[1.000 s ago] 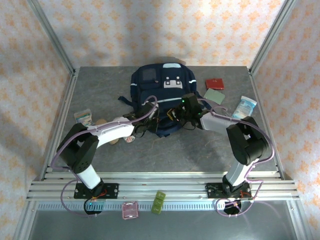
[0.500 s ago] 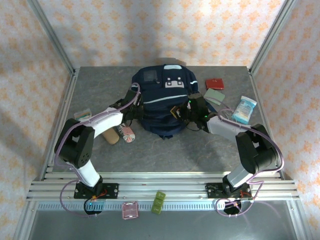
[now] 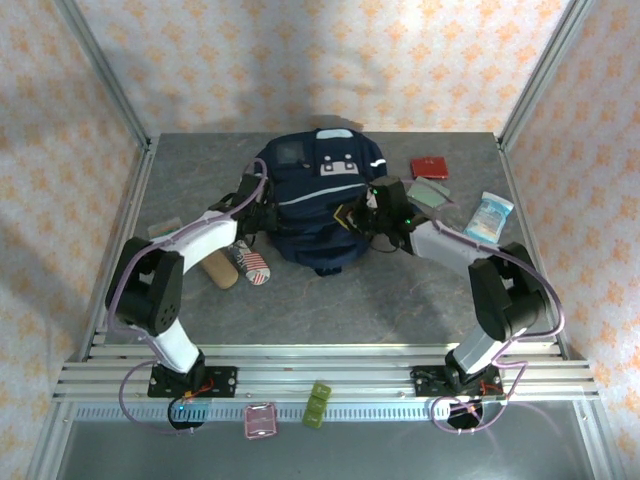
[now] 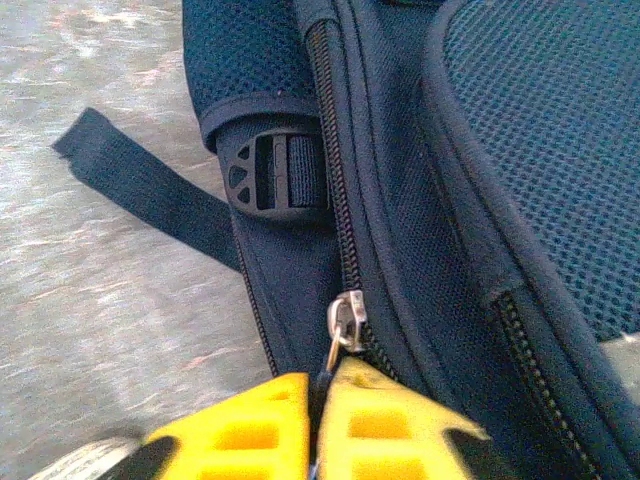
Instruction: Pack the student bag
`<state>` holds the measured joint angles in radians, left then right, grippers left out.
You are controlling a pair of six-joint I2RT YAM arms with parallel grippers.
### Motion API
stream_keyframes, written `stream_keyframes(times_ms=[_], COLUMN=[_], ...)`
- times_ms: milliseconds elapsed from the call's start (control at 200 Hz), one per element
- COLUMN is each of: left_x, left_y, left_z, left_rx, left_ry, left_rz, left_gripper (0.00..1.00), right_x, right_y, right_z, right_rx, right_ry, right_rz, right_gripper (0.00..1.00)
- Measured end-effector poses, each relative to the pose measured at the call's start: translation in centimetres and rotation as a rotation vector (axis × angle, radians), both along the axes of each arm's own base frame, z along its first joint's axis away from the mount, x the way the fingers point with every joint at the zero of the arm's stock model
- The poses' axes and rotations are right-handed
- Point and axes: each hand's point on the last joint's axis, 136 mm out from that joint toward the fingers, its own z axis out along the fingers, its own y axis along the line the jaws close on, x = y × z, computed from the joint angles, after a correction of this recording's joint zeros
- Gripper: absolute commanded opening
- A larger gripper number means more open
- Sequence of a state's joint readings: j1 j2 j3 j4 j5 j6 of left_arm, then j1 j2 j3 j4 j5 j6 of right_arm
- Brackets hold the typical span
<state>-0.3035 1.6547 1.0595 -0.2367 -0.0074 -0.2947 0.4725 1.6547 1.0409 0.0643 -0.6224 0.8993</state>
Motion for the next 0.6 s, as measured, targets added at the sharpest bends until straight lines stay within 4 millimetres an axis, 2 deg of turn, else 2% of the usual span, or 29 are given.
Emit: stream_keyframes(times_ms=[60, 175, 345, 450, 501, 601], left_x=[-0.6, -1.7, -2.6, -3.0, -3.4, -4.4], left_y=[1.9, 4.8, 4.8, 4.4, 4.2, 3.5], left_z=[0.5, 1.7, 3.6, 4.4, 4.7, 4.9], left_rx=[0.017, 0.044, 0.011, -0.025, -0.048, -0.099], left_ry=[-0.012, -0.042, -0.091, -0.115, -0.127, -0.143], left_rz=[0.061, 0.149, 0.151, 0.145, 0.144, 0.137], left_gripper=[0.37, 0.43, 0.45, 0.46, 0.47, 0.52], right_x=[0.5, 1.1, 2.3, 3.3, 3.4, 3.3], right_y=[0.6, 0.2, -1.4, -2.1, -2.2, -2.2], right_z=[0.0, -1.2, -2.8, -2.9, -3.0, -3.1], right_rx=[-0.027, -0.099, -0.15, -0.158, -0.158, -0.158], right_ry=[-0.016, -0.017, 0.026, 0.028, 0.029, 0.031], right_rz=[0.037, 0.055, 0.034, 0.016, 0.013, 0.016], right_gripper=[0.0, 0.0, 0.0, 0.01, 0.06, 0.28])
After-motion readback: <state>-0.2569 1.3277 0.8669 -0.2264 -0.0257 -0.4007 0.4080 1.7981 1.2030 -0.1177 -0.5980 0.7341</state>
